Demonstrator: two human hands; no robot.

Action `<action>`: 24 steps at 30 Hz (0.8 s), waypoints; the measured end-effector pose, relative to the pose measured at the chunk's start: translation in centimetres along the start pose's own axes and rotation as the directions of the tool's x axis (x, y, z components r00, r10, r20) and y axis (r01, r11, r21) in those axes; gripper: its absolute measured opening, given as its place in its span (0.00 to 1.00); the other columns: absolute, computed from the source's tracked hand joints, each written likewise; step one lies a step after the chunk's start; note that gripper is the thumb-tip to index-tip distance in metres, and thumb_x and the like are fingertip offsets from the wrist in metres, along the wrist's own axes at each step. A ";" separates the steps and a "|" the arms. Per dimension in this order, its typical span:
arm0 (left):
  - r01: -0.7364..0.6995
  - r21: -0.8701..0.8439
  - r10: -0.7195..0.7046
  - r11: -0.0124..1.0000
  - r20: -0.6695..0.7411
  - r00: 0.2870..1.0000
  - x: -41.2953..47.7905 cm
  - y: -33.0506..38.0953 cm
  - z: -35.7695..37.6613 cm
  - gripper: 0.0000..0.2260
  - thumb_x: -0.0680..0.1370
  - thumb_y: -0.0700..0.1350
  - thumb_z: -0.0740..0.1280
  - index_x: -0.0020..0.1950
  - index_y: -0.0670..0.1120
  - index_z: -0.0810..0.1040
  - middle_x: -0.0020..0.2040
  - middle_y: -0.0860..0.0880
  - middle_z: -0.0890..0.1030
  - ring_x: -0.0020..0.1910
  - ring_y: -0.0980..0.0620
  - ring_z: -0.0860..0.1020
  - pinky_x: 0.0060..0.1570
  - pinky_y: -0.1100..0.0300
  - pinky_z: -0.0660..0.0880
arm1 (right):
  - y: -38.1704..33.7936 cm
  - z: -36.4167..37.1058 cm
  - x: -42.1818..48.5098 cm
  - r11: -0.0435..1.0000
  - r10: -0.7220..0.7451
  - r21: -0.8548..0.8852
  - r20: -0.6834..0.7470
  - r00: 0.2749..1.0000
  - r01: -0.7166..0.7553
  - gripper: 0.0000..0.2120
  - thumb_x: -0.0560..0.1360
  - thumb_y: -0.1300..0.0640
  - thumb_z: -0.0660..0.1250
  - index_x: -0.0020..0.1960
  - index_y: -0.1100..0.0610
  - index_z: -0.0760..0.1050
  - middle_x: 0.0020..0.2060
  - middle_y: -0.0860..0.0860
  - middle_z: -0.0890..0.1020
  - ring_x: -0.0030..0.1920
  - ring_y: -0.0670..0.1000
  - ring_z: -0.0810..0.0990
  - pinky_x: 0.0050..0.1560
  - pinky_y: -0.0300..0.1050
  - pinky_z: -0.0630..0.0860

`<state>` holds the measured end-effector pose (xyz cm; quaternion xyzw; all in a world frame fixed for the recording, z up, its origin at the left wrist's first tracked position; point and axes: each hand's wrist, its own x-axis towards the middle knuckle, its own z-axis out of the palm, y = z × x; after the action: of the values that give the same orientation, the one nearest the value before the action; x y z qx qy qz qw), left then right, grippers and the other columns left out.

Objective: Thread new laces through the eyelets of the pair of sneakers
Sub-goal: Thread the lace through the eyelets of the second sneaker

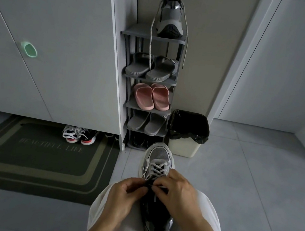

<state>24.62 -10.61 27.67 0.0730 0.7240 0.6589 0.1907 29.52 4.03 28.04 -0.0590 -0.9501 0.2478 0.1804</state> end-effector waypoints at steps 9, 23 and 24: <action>-0.124 0.064 0.126 0.990 -0.033 0.991 -1.1 0.9 0.5 0.07 0.71 0.31 0.69 0.45 0.40 0.81 0.36 0.52 0.84 0.37 0.62 0.80 0.36 0.75 0.72 | -0.1 0.6 0.6 0.989 -0.140 -0.057 -0.042 0.989 0.137 0.02 0.62 0.54 0.69 0.33 0.50 0.77 0.31 0.46 0.73 0.30 0.46 0.74 0.30 0.32 0.66; 0.040 -0.751 -0.355 0.660 -0.264 0.897 3.2 0.6 -7.7 0.10 0.80 0.39 0.56 0.39 0.43 0.71 0.30 0.49 0.78 0.28 0.58 0.76 0.25 0.70 0.74 | 4.2 -1.3 0.5 0.760 0.425 0.536 0.022 0.905 -0.369 0.10 0.74 0.64 0.66 0.47 0.49 0.73 0.48 0.54 0.78 0.43 0.47 0.78 0.41 0.29 0.73; -0.002 -0.786 -0.400 0.619 -0.317 0.860 3.7 0.4 -9.7 0.10 0.80 0.41 0.56 0.40 0.44 0.70 0.33 0.49 0.76 0.31 0.58 0.74 0.25 0.70 0.74 | 4.5 -1.2 0.3 0.745 0.449 0.526 0.058 0.892 -0.409 0.08 0.74 0.63 0.65 0.47 0.50 0.73 0.48 0.55 0.78 0.43 0.48 0.78 0.40 0.30 0.73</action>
<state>17.59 -18.19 27.98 -0.2574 0.4043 0.8721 0.0990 29.78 8.58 26.94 -0.2330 -0.7992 0.5300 0.1618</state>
